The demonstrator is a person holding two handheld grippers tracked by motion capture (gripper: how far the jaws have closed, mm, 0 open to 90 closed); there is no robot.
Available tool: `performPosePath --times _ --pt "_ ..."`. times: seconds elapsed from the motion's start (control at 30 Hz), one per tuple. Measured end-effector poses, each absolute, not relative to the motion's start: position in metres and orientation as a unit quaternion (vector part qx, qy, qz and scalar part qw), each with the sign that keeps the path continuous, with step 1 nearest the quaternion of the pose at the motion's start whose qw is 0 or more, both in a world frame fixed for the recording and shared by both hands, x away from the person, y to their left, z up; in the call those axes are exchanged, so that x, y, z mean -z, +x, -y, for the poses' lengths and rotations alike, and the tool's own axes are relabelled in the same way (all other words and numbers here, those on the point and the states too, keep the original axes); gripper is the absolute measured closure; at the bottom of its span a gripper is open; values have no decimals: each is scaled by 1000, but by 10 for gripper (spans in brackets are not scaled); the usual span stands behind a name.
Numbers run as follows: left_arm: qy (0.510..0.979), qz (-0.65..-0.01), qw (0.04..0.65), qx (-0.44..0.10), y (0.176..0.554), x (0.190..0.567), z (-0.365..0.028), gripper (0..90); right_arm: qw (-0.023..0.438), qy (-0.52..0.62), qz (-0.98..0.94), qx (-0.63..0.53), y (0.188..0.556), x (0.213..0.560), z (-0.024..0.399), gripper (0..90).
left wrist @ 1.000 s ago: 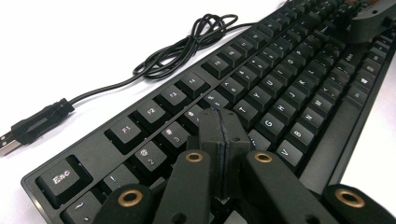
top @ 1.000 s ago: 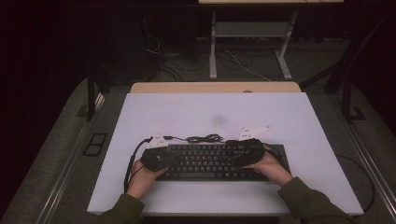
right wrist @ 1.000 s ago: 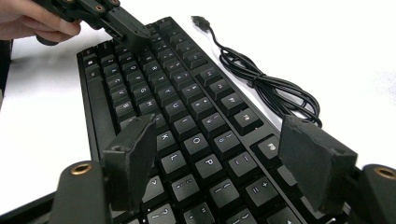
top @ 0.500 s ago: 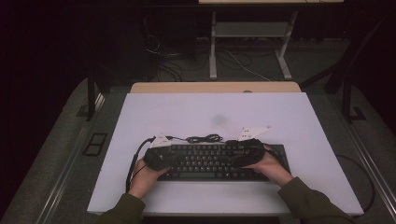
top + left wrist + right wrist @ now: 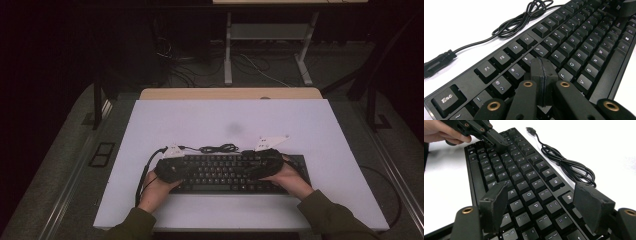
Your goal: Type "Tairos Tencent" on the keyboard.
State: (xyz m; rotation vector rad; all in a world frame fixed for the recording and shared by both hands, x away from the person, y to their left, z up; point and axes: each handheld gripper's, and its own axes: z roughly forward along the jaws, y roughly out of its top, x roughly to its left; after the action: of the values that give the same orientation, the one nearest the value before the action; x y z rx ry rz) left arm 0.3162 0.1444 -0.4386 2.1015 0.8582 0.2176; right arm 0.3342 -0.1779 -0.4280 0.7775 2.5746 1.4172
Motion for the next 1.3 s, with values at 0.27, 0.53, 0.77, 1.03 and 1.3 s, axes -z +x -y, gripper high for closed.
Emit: performPosePath --times 0.27,0.53,0.77,1.03,1.3 --pt "835 -341 423 -88 314 433 -147 894 53 256 -845 -466 335 428 179 277" --pt "827 -346 434 -87 311 431 -149 880 51 258 -844 -468 335 427 179 280" --pt "825 -347 438 -89 310 430 -152 791 47 261 -845 -465 335 427 179 318" --pt "822 -350 439 -95 307 430 -153 637 36 260 -846 -464 335 427 176 436" --pt "818 -355 442 -97 303 430 -158 500 23 248 -850 -464 336 426 170 615"
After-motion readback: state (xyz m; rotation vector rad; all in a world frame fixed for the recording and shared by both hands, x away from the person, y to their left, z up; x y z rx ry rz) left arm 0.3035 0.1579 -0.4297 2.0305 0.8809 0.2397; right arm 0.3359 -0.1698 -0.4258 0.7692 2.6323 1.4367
